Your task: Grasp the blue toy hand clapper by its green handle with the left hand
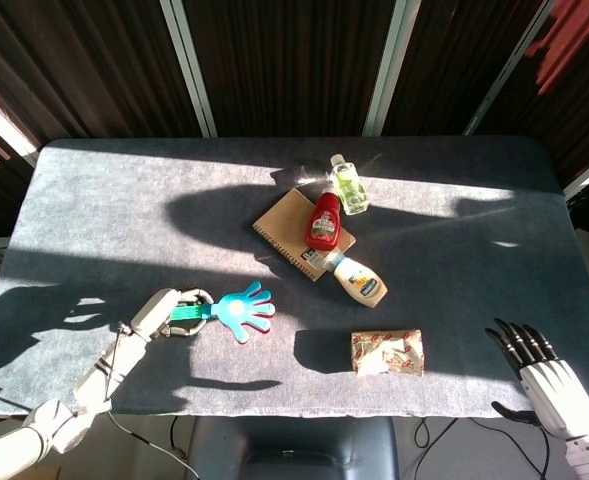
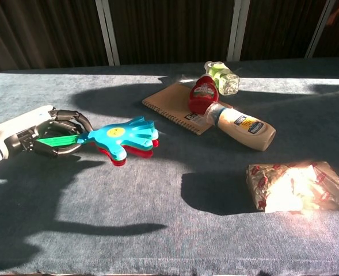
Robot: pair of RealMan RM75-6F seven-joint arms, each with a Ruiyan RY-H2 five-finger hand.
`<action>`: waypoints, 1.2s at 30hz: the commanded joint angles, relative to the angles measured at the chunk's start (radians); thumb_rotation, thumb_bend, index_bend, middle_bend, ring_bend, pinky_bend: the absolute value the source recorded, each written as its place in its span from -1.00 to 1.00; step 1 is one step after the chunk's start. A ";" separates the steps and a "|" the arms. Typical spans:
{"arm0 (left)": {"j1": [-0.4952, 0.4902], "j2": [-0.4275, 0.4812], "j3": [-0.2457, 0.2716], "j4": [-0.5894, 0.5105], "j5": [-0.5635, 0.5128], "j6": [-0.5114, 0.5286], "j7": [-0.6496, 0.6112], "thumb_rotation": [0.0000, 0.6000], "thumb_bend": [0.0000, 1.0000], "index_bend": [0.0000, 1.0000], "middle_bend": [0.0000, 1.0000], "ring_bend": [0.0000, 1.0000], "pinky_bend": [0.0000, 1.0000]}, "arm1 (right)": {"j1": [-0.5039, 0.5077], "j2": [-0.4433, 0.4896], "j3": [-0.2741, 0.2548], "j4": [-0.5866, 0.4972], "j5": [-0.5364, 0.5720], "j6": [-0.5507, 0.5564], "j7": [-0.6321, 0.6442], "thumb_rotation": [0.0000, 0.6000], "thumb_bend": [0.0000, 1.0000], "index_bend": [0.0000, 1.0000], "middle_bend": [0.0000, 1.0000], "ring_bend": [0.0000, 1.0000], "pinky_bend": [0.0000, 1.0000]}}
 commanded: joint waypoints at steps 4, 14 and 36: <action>0.007 -0.066 -0.003 0.123 -0.018 0.003 0.187 1.00 0.04 -0.36 -0.66 -0.89 -0.73 | -0.002 0.002 0.002 0.000 0.001 0.006 0.003 1.00 -0.63 -1.00 -1.00 -1.00 -1.00; 0.042 -0.002 -0.010 0.018 -0.062 -0.016 0.560 1.00 -0.20 -1.00 -1.00 -1.00 -1.00 | -0.003 -0.001 0.001 -0.001 0.000 0.007 -0.003 1.00 -0.63 -1.00 -1.00 -1.00 -1.00; 0.453 0.417 0.134 -0.567 0.090 0.533 0.998 1.00 -0.15 -1.00 -1.00 -1.00 -1.00 | -0.012 -0.023 0.017 0.013 0.000 0.036 -0.022 1.00 -0.63 -1.00 -1.00 -1.00 -1.00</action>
